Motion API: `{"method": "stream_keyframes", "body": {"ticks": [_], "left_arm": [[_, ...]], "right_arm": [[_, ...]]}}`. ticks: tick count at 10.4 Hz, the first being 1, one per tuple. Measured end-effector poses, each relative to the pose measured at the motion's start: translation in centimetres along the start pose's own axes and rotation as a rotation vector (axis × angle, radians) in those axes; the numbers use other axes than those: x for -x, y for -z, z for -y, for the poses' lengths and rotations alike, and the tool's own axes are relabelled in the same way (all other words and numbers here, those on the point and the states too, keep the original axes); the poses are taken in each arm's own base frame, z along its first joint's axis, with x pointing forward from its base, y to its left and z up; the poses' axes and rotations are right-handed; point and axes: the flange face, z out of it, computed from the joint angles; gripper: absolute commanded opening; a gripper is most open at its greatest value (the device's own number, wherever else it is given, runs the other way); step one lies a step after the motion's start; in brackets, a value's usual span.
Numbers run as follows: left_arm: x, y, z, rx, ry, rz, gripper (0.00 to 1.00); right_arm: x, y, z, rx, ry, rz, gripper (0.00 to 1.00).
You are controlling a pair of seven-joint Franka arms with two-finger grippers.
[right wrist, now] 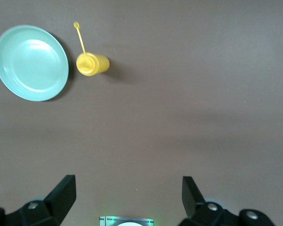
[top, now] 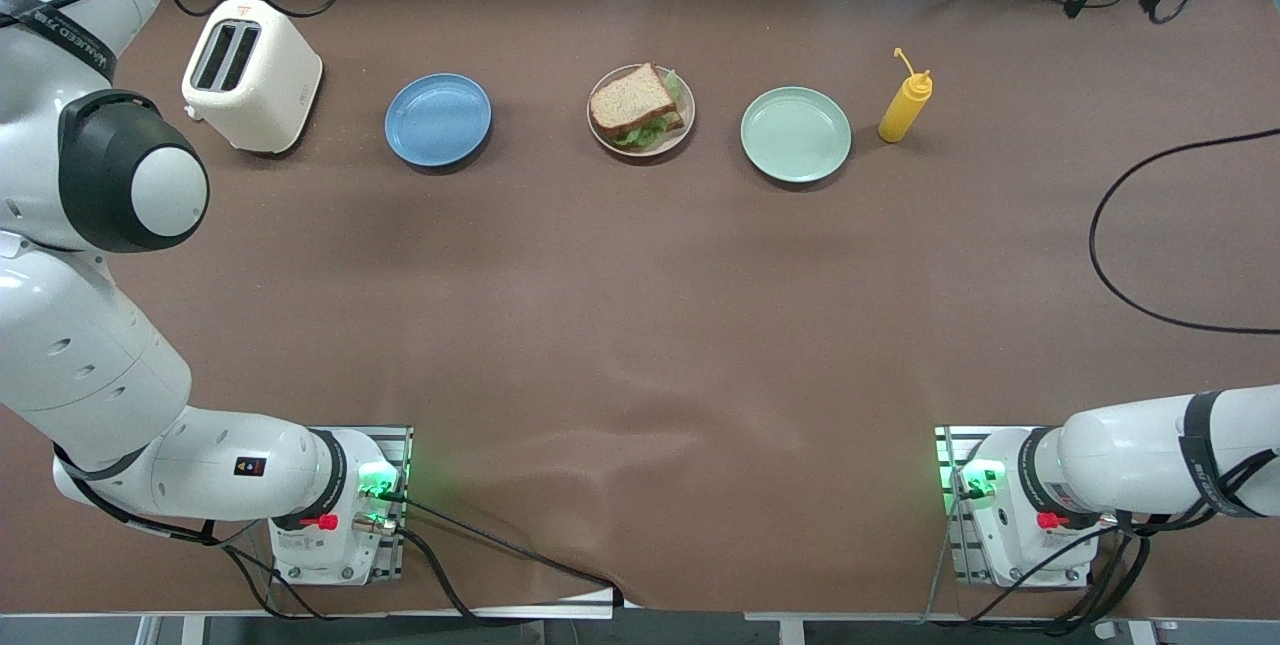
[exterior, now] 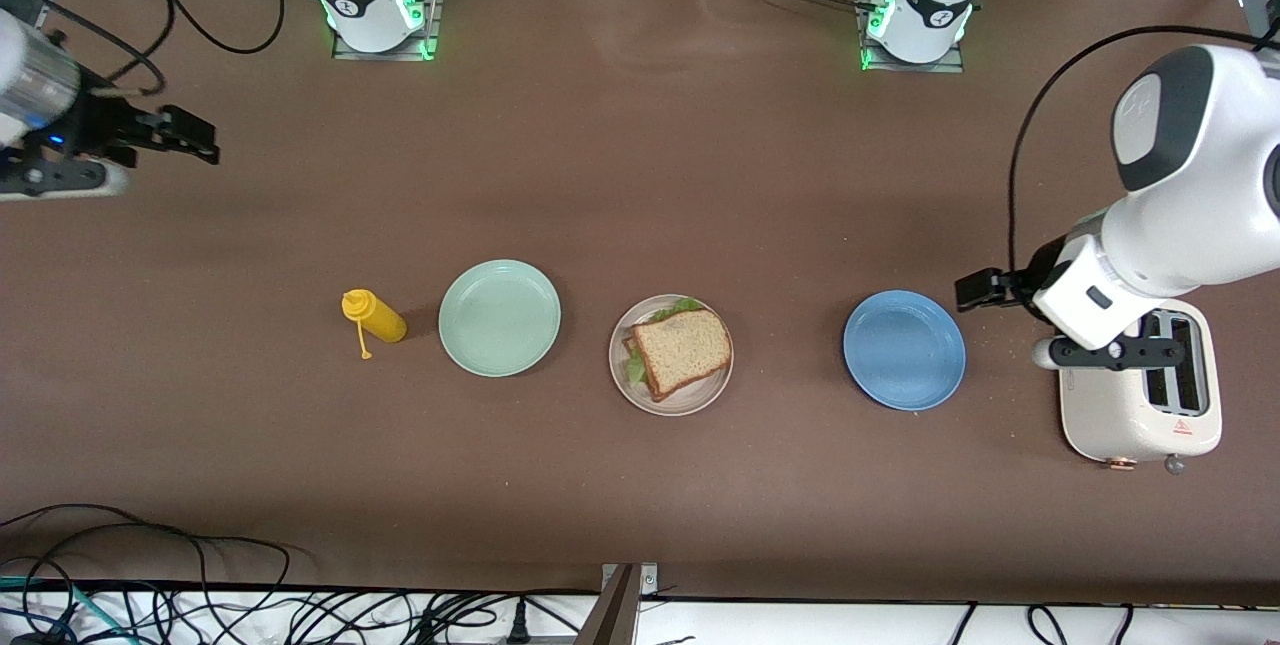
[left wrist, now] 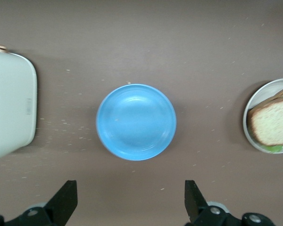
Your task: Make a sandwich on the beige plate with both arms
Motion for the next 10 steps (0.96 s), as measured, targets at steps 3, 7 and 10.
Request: {"method": "stream_keyframes", "body": {"ticks": [3,7,10], "left_arm": [[0.9,2.6,0.8,-0.007,-0.003,-0.022,0.99],[1.9,4.8,3.2,0.021,0.036,-0.053,0.99],[2.7,5.1,4.4,0.024,0.056,-0.076,0.99]], "right_arm": [[-0.2,1.4,-4.2,-0.103,-0.072,-0.038,1.0],[-0.9,2.3,-1.3,0.013,0.008,-0.067,1.0],[-0.9,2.4,-1.5,0.007,0.004,-0.07,1.0]]}}
